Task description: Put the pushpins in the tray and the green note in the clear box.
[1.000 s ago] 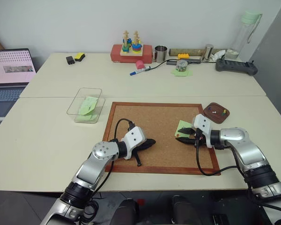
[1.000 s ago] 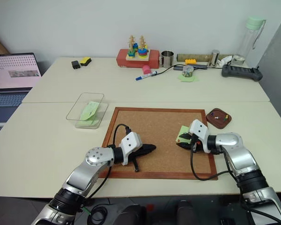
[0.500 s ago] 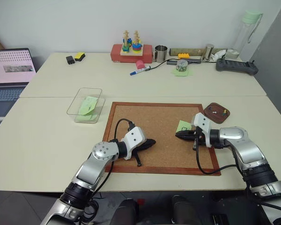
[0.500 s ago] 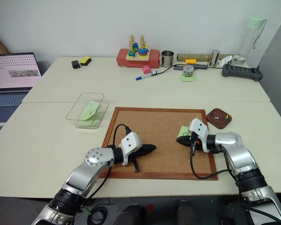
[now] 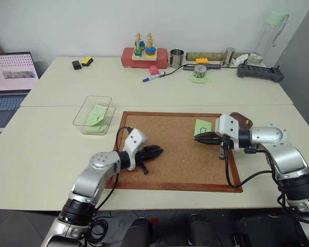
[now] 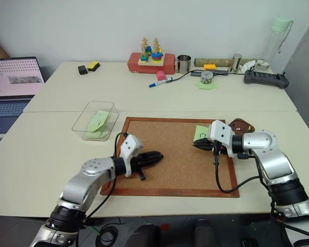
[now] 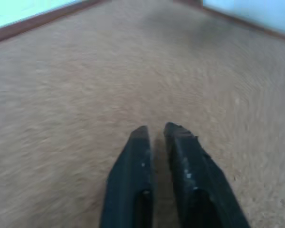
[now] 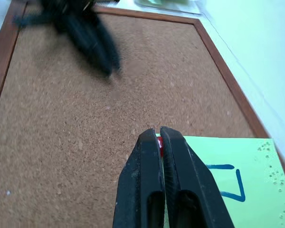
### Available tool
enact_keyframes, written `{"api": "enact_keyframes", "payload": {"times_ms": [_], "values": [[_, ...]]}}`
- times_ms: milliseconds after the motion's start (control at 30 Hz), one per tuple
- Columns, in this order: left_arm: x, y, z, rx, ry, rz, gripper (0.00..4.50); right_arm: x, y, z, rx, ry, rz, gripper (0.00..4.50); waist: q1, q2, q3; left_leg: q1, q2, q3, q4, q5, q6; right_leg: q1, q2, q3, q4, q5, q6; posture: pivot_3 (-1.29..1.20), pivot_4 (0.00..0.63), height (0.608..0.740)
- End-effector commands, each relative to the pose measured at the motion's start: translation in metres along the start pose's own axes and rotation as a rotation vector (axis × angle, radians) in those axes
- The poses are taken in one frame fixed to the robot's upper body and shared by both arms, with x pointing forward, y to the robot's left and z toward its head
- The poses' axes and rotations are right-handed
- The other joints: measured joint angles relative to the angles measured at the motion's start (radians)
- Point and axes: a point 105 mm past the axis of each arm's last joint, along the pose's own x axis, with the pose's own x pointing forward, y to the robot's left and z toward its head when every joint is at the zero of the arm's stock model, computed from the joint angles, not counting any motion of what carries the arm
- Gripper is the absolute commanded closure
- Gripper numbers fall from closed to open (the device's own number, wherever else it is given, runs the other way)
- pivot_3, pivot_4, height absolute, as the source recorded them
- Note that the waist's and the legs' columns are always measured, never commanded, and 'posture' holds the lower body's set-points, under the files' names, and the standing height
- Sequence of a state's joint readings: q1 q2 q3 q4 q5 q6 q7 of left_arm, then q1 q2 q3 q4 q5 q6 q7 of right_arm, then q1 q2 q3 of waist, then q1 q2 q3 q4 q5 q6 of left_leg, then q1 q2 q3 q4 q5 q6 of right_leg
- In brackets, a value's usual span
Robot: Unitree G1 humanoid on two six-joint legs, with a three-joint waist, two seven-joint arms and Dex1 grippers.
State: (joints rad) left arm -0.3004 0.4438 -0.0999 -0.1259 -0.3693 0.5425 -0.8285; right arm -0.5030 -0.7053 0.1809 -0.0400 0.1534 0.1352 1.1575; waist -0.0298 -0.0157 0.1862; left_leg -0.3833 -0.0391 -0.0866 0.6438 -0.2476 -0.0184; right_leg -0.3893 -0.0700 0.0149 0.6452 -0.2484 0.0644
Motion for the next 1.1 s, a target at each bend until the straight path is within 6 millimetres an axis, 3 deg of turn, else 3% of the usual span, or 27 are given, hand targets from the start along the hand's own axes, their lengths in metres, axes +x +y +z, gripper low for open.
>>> {"api": "enact_keyframes", "payload": {"times_ms": [33, 400, 867, 900, 1100], "values": [[-0.003, -0.010, 0.023, -0.057, -0.067, -0.066, 2.92, -0.002, 0.000, 0.012, -0.153, -0.003, 0.025, 4.50, 0.001, 0.000, 0.000, 0.000, 0.000, 0.000, 0.000, 0.000, 0.000, 0.000, 0.000, 0.000, 0.000, 0.000, 0.000, 0.00, 0.150, 0.740], [0.019, -0.021, 0.050, -0.253, -0.201, -0.122, 0.99, 0.005, 0.008, 0.015, -0.503, 0.026, 0.087, 4.50, 0.001, -0.001, 0.001, 0.000, 0.000, 0.000, 0.000, 0.000, 0.000, 0.000, 0.000, 0.000, 0.000, 0.002, -0.003, 0.00, 0.150, 0.740], [0.052, -0.035, 0.047, -0.328, -0.215, -0.207, 0.99, 0.018, 0.022, 0.024, -0.618, -0.033, 0.141, 4.50, 0.003, -0.002, 0.001, 0.000, -0.001, 0.000, 0.000, 0.000, -0.001, 0.000, 0.000, 0.001, 0.000, 0.002, -0.003, 0.00, 0.150, 0.740], [0.053, -0.035, 0.047, -0.327, -0.216, -0.208, 1.33, 0.019, 0.022, 0.025, -0.620, -0.037, 0.141, 4.50, 0.003, -0.002, 0.001, 0.000, -0.001, 0.000, 0.000, 0.000, -0.001, 0.000, 0.000, 0.001, 0.000, 0.002, -0.003, 0.00, 0.150, 0.740], [0.059, -0.040, 0.050, -0.313, -0.230, -0.229, 2.35, 0.022, 0.026, 0.027, -0.618, -0.056, 0.151, 4.50, 0.003, -0.002, 0.001, 0.000, -0.001, 0.000, 0.000, 0.000, -0.001, 0.000, 0.000, 0.001, 0.000, 0.002, -0.003, 0.00, 0.150, 0.740]]}}
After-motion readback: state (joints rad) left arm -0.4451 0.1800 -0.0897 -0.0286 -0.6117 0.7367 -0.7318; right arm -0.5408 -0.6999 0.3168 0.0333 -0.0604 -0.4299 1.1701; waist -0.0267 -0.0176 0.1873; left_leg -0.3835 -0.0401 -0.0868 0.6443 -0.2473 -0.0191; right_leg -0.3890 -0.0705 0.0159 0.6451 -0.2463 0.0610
